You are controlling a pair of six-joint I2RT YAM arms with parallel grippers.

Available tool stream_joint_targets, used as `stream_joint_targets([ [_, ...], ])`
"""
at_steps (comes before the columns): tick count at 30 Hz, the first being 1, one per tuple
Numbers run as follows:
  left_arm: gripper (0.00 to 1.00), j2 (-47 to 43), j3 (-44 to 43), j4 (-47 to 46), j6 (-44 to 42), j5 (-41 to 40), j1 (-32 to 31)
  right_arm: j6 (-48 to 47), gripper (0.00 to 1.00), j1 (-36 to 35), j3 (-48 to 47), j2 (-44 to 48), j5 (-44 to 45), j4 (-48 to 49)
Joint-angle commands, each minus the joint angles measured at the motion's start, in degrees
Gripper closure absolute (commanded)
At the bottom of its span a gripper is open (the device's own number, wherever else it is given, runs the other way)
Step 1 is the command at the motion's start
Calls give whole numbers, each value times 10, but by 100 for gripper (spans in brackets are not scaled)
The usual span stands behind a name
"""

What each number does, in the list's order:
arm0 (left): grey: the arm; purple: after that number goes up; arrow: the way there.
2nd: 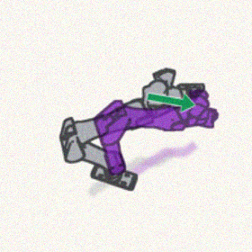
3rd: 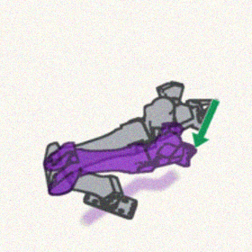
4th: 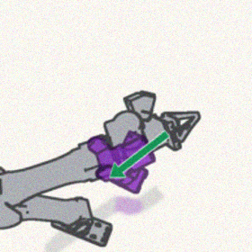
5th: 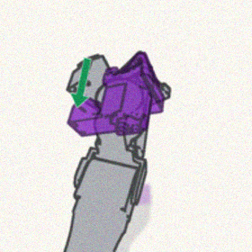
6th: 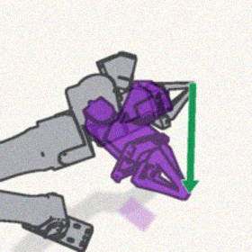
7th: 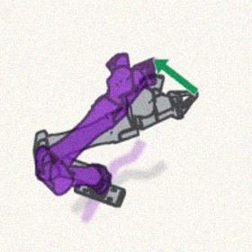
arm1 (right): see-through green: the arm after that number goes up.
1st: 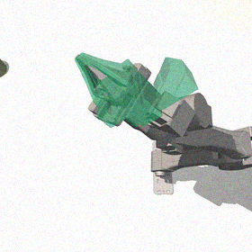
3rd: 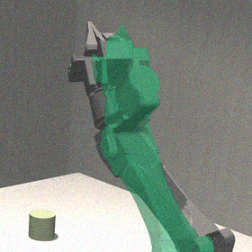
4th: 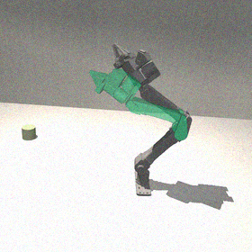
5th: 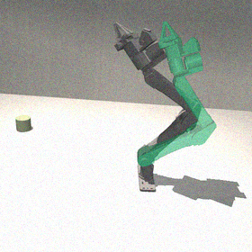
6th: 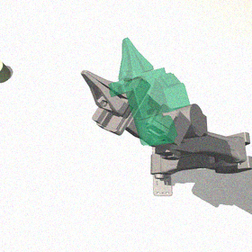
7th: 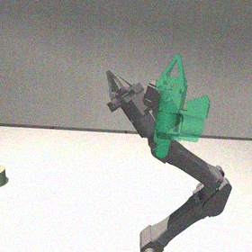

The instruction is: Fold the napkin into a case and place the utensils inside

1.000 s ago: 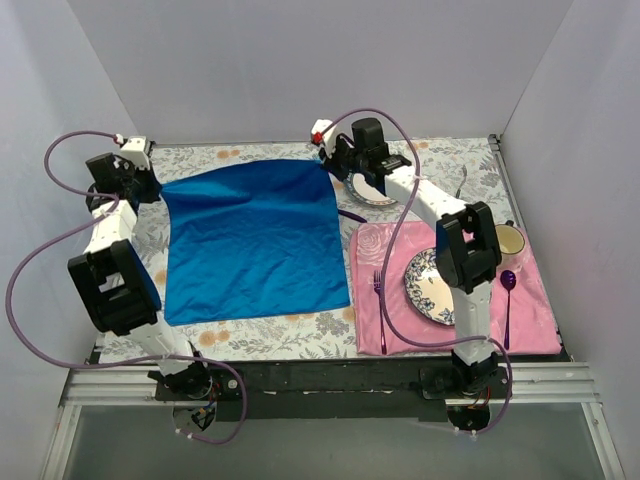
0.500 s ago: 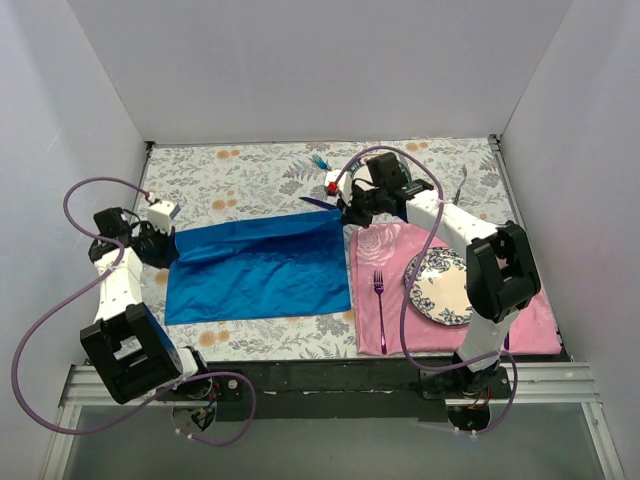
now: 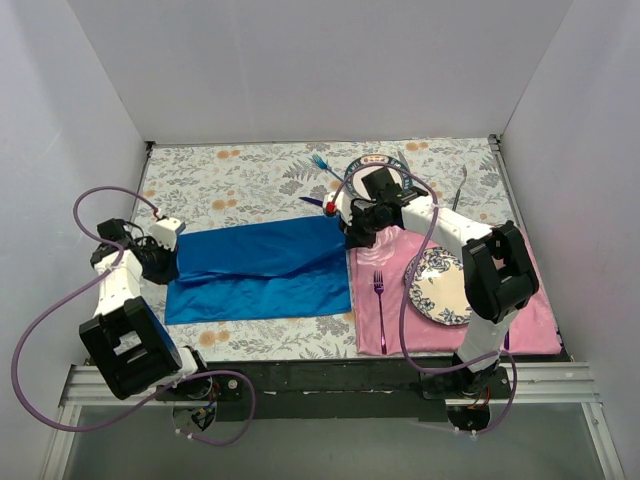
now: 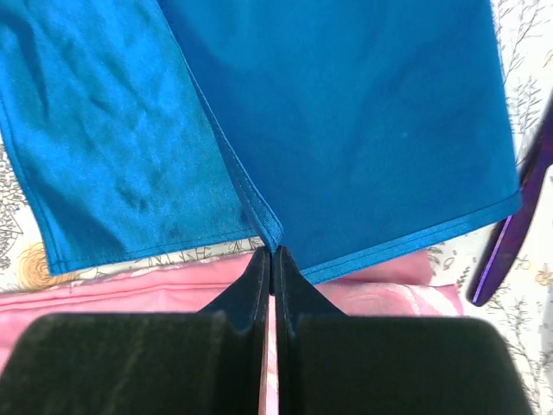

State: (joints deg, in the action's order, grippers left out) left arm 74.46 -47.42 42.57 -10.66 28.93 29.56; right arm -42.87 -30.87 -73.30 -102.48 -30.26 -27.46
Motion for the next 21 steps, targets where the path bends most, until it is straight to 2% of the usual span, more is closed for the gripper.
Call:
stream_joint_targets([
  [1, 100, -6, -51, 48, -59, 6, 4, -17, 99, 0, -56, 6, -30, -61],
  [7, 100, 19, -82, 138, -177, 10, 33, -20, 99, -10, -15, 46, -36, -85],
  [15, 100, 18, -43, 132, -208, -10, 38, 7, 99, -41, 55, 56, -7, -30],
  [21, 100, 23, -17, 82, -200, -20, 38, 4, 99, -58, 78, 58, 5, -16],
])
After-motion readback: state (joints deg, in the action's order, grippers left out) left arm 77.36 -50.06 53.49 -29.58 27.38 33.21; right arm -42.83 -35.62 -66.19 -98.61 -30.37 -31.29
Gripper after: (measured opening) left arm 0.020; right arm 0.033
